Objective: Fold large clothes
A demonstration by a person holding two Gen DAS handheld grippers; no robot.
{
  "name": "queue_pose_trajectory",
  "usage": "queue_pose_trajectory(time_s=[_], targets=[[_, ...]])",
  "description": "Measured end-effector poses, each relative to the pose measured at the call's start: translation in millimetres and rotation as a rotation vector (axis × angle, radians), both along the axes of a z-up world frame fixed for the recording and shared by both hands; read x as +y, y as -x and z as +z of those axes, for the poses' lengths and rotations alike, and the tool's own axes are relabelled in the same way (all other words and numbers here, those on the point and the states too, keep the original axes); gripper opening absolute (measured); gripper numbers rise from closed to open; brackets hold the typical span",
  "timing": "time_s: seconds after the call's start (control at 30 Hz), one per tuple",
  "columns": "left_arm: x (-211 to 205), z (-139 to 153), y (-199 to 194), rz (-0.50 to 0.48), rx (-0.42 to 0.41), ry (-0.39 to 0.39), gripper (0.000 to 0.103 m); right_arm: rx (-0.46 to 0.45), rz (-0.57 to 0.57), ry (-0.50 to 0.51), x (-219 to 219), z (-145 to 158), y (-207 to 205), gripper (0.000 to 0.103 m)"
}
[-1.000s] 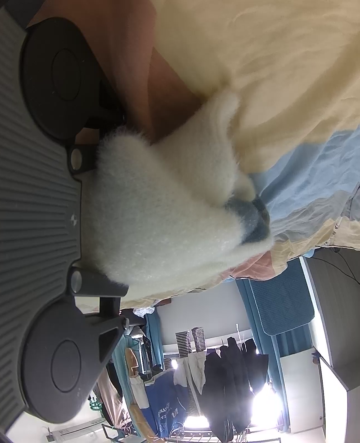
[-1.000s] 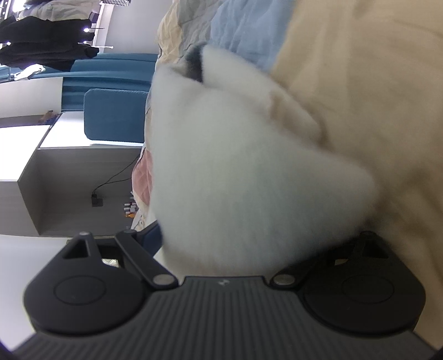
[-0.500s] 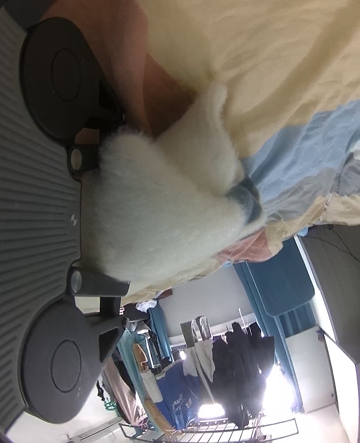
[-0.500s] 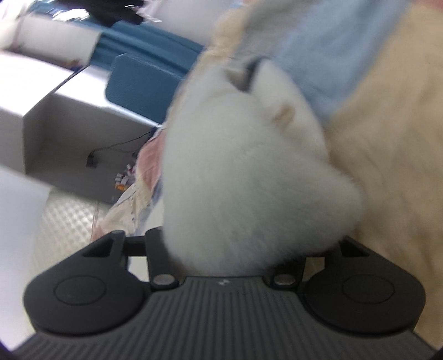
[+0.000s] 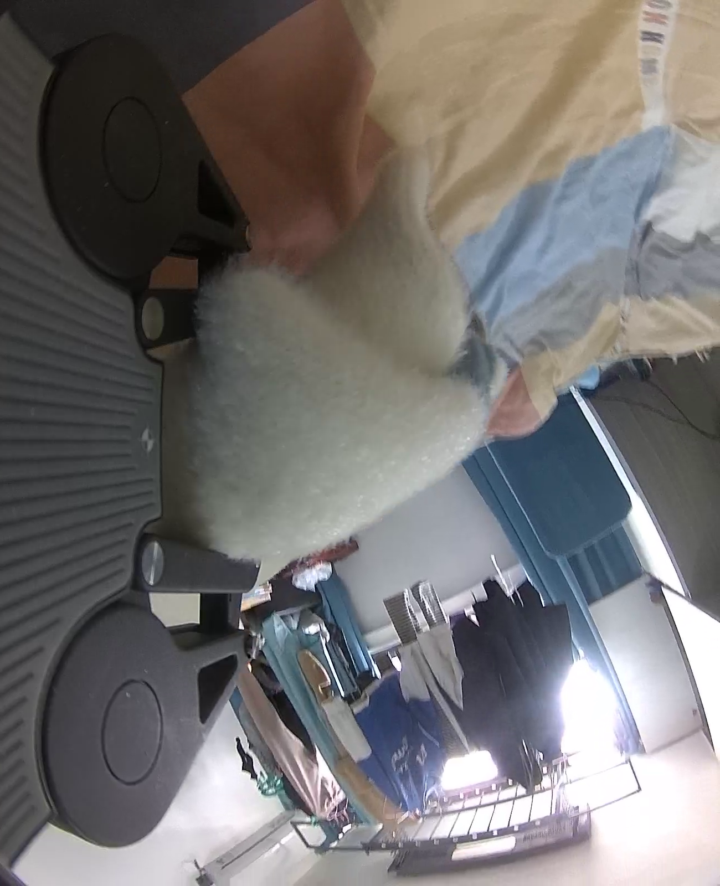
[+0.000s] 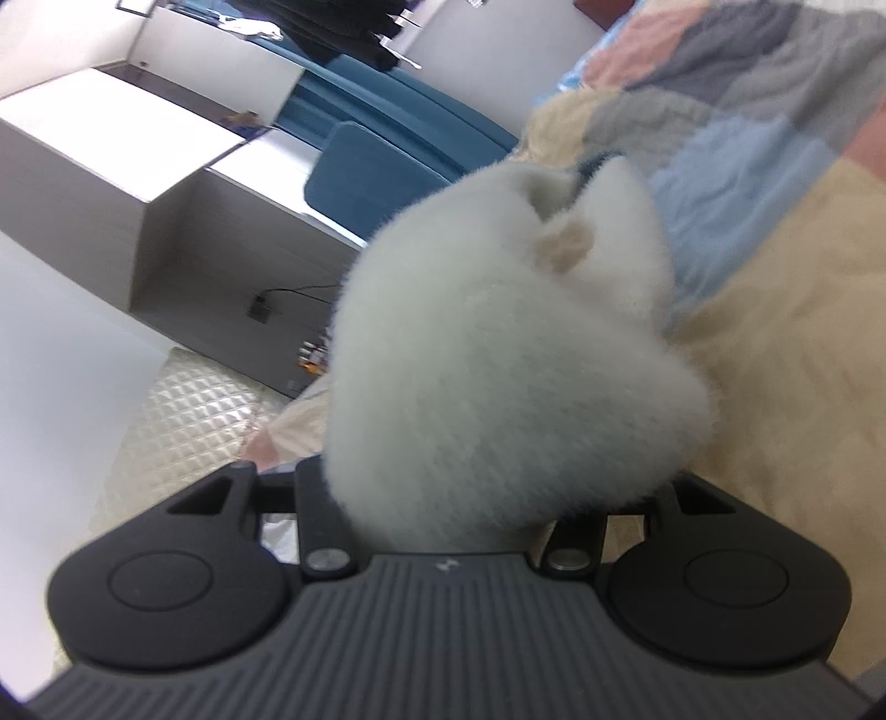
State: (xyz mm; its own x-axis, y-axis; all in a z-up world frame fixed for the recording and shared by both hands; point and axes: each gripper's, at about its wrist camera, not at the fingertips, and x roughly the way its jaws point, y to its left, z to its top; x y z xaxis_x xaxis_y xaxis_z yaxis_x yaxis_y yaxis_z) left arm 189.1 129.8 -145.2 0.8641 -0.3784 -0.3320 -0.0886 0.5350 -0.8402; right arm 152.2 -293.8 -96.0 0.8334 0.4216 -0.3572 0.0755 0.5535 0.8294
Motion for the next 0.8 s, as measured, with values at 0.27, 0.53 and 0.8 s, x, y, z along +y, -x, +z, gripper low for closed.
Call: queue_pose_trajectory(time_s=[0.27,0.53,0.8], targets=[[-55.1,67.6,0.5,-0.053,-0.085,-0.012,0.048,-0.086,0.007,-0.023,-45.7,47.4,7.8,0.053],[-136.1,131.3,-37.5,-0.132,-0.166,-0.022,0.048,-0.193,-0.067,-0.033,-115.7,97.2,3.1,0.054],[-223.0,155.8,-99.6,-0.225,-0.181,-0.019,0.049,-0.258,-0.144,-0.039,-190.6,116.6,-25.5,0.054]])
